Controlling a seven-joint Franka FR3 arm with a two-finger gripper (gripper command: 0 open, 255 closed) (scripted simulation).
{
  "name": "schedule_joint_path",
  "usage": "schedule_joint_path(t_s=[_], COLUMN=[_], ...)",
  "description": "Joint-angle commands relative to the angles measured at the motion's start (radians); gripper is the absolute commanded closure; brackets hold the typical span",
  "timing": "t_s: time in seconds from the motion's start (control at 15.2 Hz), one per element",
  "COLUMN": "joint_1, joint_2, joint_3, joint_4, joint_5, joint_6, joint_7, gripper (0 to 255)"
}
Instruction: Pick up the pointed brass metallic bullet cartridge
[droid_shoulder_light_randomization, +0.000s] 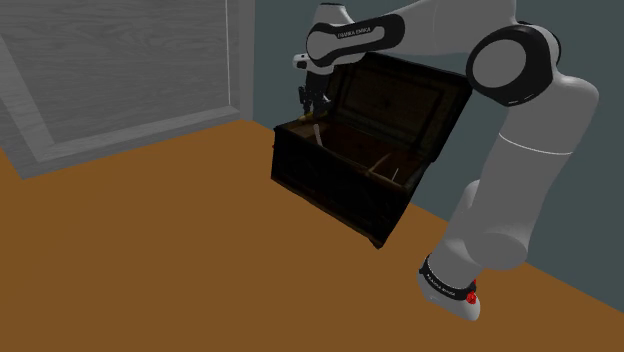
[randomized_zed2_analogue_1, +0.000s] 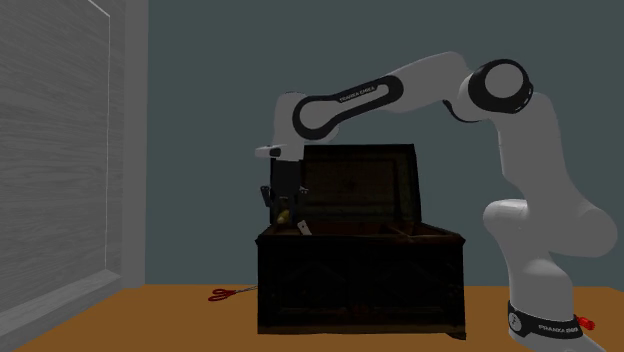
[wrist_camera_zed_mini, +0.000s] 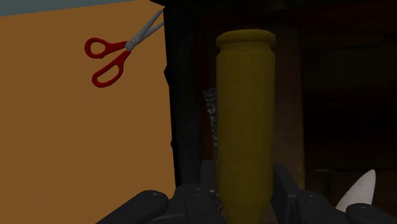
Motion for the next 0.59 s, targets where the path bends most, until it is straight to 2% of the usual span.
schedule_joint_path(t_s=[0.0, 0.53], joint_1=[0.000, 0.000], joint_2=[-0.001, -0.010], joint_3=[0.000, -0.001], joint_4=[0.015, 0.112], joint_5=[-0.001, -0.003], joint_6=[-0.020, -0.125], joint_7=[0.000, -0.002], gripper=[255, 255])
